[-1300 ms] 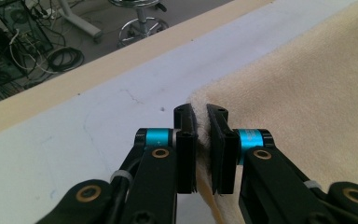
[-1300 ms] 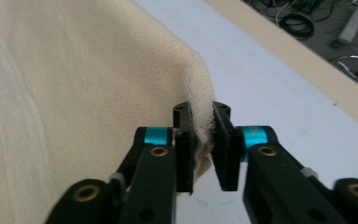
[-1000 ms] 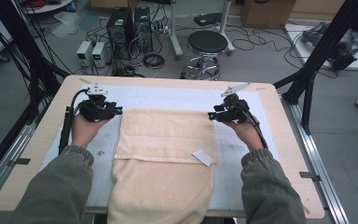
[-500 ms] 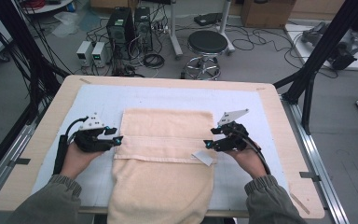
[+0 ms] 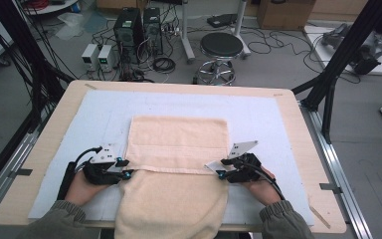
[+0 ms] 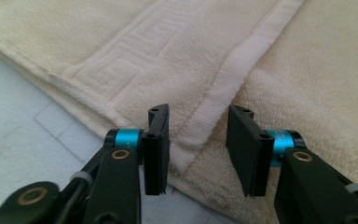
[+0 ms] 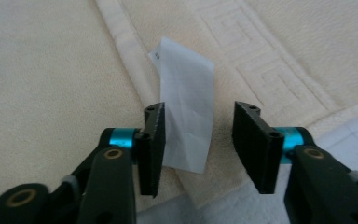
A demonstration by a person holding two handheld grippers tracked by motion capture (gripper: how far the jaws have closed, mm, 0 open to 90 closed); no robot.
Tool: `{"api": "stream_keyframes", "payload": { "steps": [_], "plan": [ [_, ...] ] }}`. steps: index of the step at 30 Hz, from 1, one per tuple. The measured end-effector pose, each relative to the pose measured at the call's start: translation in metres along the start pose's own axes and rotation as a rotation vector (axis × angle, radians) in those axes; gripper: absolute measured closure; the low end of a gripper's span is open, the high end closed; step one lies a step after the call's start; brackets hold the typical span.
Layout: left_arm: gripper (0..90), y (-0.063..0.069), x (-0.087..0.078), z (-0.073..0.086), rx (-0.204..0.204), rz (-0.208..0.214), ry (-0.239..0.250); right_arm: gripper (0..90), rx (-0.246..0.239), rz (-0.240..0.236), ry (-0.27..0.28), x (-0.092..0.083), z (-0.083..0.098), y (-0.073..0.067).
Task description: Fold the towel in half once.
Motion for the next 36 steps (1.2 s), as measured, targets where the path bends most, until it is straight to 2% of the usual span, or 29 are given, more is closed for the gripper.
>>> {"api": "stream_keyframes", "payload": {
  "steps": [5,6,8,11,13,15,16,18,19,21,23,26,27,31,36],
  "plan": [
    [86.9,-0.005,-0.002,-0.006,-0.027,-0.015,-0.004,86.5,-0.02,-0.003,0.013,-0.003,-0.003,0.002],
    [87.3,-0.006,-0.004,-0.008,-0.025,-0.022,0.01,88.6,-0.017,-0.01,0.02,-0.004,-0.004,0.002],
    [87.5,-0.007,-0.01,-0.012,-0.035,-0.028,0.037,88.8,-0.019,-0.014,0.028,-0.008,-0.005,0.001],
    [87.7,-0.01,-0.021,-0.016,-0.028,-0.038,0.059,89.0,-0.03,-0.015,0.035,-0.015,-0.008,-0.002],
    [87.7,-0.011,-0.025,-0.018,-0.025,-0.044,0.065,87.0,-0.037,-0.044,0.043,-0.015,-0.009,-0.006],
    [87.7,-0.011,-0.028,-0.018,-0.024,-0.047,0.068,75.3,-0.046,-0.061,0.04,-0.012,-0.009,-0.012],
    [87.7,-0.011,-0.028,-0.017,-0.025,-0.044,0.065,65.0,-0.059,-0.049,0.037,-0.01,-0.009,-0.013],
    [87.7,-0.011,-0.026,-0.014,-0.026,-0.04,0.058,58.9,-0.051,-0.063,0.02,-0.004,-0.007,-0.013],
    [87.7,-0.01,-0.025,-0.013,-0.026,-0.039,0.054,57.1,-0.052,-0.054,0.005,0.0,-0.005,-0.012],
    [87.7,-0.01,-0.023,-0.01,-0.027,-0.039,0.045,58.8,-0.041,-0.055,-0.005,0.005,-0.002,-0.01],
    [87.8,-0.01,-0.022,-0.008,-0.038,-0.035,0.045,67.3,-0.042,-0.049,0.006,0.005,-0.002,-0.007],
    [87.8,-0.011,-0.024,-0.009,-0.038,-0.031,0.053,81.3,-0.025,-0.068,0.02,0.004,-0.003,-0.005],
    [87.8,-0.01,-0.025,-0.01,-0.038,-0.032,0.057,83.1,-0.035,-0.062,0.023,0.004,-0.003,-0.004],
    [87.8,-0.008,-0.036,-0.016,-0.023,-0.031,0.083,84.3,-0.039,-0.063,0.041,-0.004,-0.008,-0.007],
    [87.8,0.0,-0.059,-0.021,-0.008,-0.031,0.116,84.5,-0.072,-0.069,0.111,-0.034,-0.022,-0.023]
  ]
}}
Point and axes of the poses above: each handheld gripper's, and its own axes: x roughly forward along the jaws, z roughly out of its underside, y roughly to its right, the point moved 6 cm from there along x, roughly forward along the jaws, and after that the axes turned 9 degrees about -z, right-handed, at the moved point
